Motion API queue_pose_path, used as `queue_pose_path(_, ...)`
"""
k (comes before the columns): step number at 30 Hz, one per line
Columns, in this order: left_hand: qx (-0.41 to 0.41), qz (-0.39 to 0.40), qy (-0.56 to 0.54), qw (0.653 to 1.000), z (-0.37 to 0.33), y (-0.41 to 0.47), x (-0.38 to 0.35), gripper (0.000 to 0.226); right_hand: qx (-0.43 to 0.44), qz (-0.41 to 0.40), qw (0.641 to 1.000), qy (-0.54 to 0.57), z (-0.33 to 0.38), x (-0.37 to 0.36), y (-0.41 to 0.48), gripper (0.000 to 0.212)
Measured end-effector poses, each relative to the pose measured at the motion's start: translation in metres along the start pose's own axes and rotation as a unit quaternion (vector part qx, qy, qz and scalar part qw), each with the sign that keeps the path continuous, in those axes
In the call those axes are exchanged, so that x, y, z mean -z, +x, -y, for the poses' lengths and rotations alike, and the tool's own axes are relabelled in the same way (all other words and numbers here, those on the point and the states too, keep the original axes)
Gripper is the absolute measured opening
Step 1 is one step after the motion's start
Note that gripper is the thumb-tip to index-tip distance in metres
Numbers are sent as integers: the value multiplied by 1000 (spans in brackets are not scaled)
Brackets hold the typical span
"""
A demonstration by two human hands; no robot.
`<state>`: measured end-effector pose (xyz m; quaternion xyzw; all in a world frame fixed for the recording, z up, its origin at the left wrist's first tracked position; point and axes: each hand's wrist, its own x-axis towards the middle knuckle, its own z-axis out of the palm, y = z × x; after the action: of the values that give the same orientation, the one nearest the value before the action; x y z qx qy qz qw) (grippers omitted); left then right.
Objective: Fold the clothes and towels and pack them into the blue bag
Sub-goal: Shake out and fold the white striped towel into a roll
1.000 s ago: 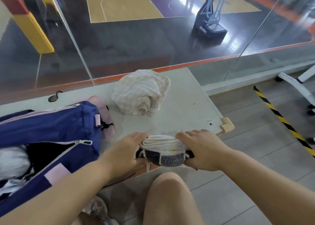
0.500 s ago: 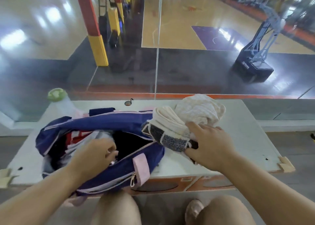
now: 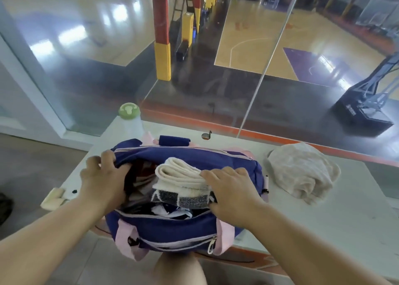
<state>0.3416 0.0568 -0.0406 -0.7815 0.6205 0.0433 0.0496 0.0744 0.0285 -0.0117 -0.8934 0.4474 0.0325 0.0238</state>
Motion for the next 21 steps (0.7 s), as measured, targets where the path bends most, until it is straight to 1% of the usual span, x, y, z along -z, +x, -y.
queue_pose_path(2,-7,23,-68,997,11,5,-3,62,10,4,1000,-8,11,-7,19,57)
queue_pose_path(4,-36,62,-91,993,23,15,-12,71,27,-2,999,-16,23,-15,37,57)
queue_pose_path(6,-84,77,-77,990,29,24,-19,67,46,-2,999,-19,36,-24,52,57)
queue_pose_path(7,-106,72,-74,989,30,27,-19,64,54,3,998,-19,43,-27,58,57)
queue_pose_path(9,-116,56,-85,988,31,27,-14,64,62,15,997,-39,55,-32,67,61)
queue_pose_path(11,-113,44,-105,987,32,27,-11,71,58,21,996,-59,66,-35,70,74)
queue_pose_path(13,-111,43,-111,987,30,25,-6,76,45,12,997,-57,75,-40,66,93)
queue_pose_path(14,-114,41,-111,986,29,25,-4,77,45,-10,997,-57,77,-43,61,100)
queue_pose_path(15,-115,43,-114,986,28,25,-3,78,48,-44,996,-53,78,-47,57,101)
queue_pose_path(16,-116,45,-121,985,28,25,-3,78,61,-77,994,-53,77,-53,53,94)
queue_pose_path(17,-115,49,-132,983,28,26,-4,78,82,-114,989,-55,75,-59,49,79)
queue_pose_path(18,-115,51,-148,981,29,27,-5,78,105,-132,985,-45,73,-63,46,64)
queue_pose_path(19,-114,53,-165,978,29,26,-5,78,122,-130,984,-26,71,-67,43,51)
queue_pose_path(20,-111,54,-177,976,29,26,-6,76,127,-106,986,-1,70,-69,42,44)
queue_pose_path(21,-107,54,-186,975,28,25,-6,72,128,-73,989,21,69,-72,41,44)
